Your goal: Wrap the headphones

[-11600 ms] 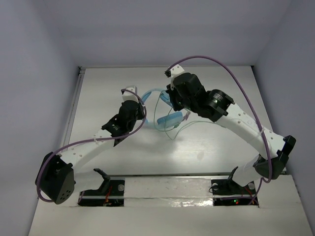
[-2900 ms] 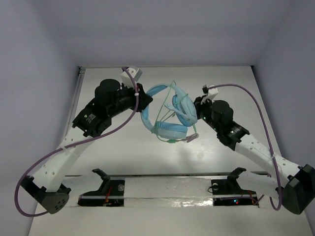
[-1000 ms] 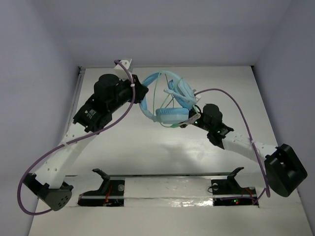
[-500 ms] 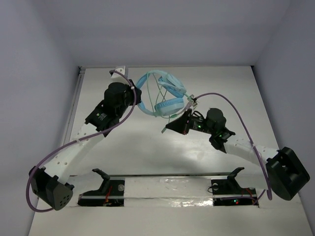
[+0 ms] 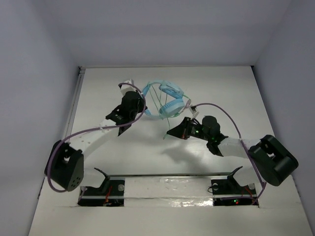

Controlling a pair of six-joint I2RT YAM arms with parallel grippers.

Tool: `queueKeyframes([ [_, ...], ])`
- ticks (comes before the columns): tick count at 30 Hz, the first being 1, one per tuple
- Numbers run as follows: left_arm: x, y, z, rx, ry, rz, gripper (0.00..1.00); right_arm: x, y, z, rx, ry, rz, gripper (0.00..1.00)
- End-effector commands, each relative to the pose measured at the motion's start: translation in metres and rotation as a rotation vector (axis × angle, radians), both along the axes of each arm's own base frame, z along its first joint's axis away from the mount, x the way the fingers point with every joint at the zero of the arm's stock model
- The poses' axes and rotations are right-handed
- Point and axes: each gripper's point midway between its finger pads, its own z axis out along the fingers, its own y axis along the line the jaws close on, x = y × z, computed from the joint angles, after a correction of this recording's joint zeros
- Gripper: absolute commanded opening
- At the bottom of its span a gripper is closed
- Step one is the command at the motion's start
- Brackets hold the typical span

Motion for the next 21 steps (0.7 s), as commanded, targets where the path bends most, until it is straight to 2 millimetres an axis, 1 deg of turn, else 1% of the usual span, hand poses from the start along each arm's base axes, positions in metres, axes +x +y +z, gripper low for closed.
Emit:
queueKeyframes([
  [1, 0.035, -0.019, 0.053, -0.214, -0.176, 0.043, 0.0, 0.01, 0.001, 0.025, 0.089, -0.038, -0.055, 0.0],
  [2, 0.039, -0.023, 0.051, -0.218, -0.174, 0.038, 0.0, 0.018, -0.002, 0.022, 0.081, -0.031, -0.106, 0.0],
  [3, 0.046, -0.027, 0.038, -0.209, -0.153, 0.043, 0.0, 0.022, -0.004, 0.02, 0.072, -0.022, -0.132, 0.0],
  [4, 0.053, -0.031, 0.04, -0.212, -0.159, 0.044, 0.0, 0.027, -0.005, 0.019, 0.061, -0.012, -0.153, 0.0],
  [5, 0.059, -0.035, 0.038, -0.207, -0.152, 0.045, 0.0, 0.029, -0.005, 0.019, 0.059, -0.006, -0.165, 0.0],
  [6, 0.066, -0.037, 0.019, -0.18, -0.118, 0.057, 0.0, 0.037, -0.009, 0.015, 0.049, 0.004, -0.216, 0.0],
  [7, 0.074, -0.041, 0.021, -0.182, -0.123, 0.058, 0.0, 0.041, -0.011, 0.01, 0.03, 0.021, -0.241, 0.0],
  [8, 0.078, -0.044, 0.017, -0.179, -0.117, 0.055, 0.0, 0.048, -0.013, 0.007, 0.019, 0.027, -0.279, 0.0],
  [9, 0.083, -0.049, -0.001, -0.158, -0.084, 0.049, 0.0, 0.052, -0.014, 0.005, 0.008, 0.032, -0.299, 0.0],
  [10, 0.089, -0.054, 0.001, -0.155, -0.088, 0.04, 0.0, 0.055, -0.016, -0.007, -0.03, 0.053, -0.318, 0.0],
  [11, 0.089, -0.061, -0.004, -0.151, -0.079, 0.023, 0.0, 0.06, -0.016, -0.007, -0.04, 0.051, -0.329, 0.0],
  [12, 0.091, -0.064, -0.017, -0.133, -0.055, 0.014, 0.0, 0.066, -0.018, -0.013, -0.063, 0.059, -0.36, 0.0],
  [13, 0.091, -0.07, -0.021, -0.128, -0.051, 0.002, 0.0, 0.067, -0.02, -0.022, -0.096, 0.073, -0.371, 0.0],
  [14, 0.091, -0.07, -0.027, -0.118, -0.041, -0.001, 0.0, 0.069, -0.021, -0.025, -0.105, 0.079, -0.38, 0.0],
  [15, 0.09, -0.077, -0.038, -0.111, -0.026, -0.022, 0.0, 0.071, -0.025, -0.03, -0.119, 0.086, -0.402, 0.0],
  [16, 0.09, -0.079, -0.044, -0.105, -0.016, -0.028, 0.0, 0.071, -0.027, -0.033, -0.129, 0.092, -0.414, 0.0],
  [17, 0.09, -0.079, -0.05, -0.099, -0.005, -0.029, 0.0, 0.071, -0.03, -0.032, -0.128, 0.088, -0.428, 0.0],
  [18, 0.091, -0.081, -0.06, -0.091, 0.009, -0.036, 0.0, 0.073, -0.037, -0.035, -0.142, 0.087, -0.471, 0.0],
  [19, 0.092, -0.083, -0.064, -0.089, 0.016, -0.044, 0.0, 0.073, -0.043, -0.04, -0.168, 0.095, -0.495, 0.0],
  [20, 0.093, -0.086, -0.068, -0.084, 0.024, -0.053, 0.0, 0.074, -0.047, -0.033, -0.168, 0.079, -0.511, 0.0],
  [21, 0.091, -0.086, -0.081, -0.061, 0.057, -0.063, 0.0, 0.074, -0.051, -0.034, -0.185, 0.073, -0.523, 0.0],
])
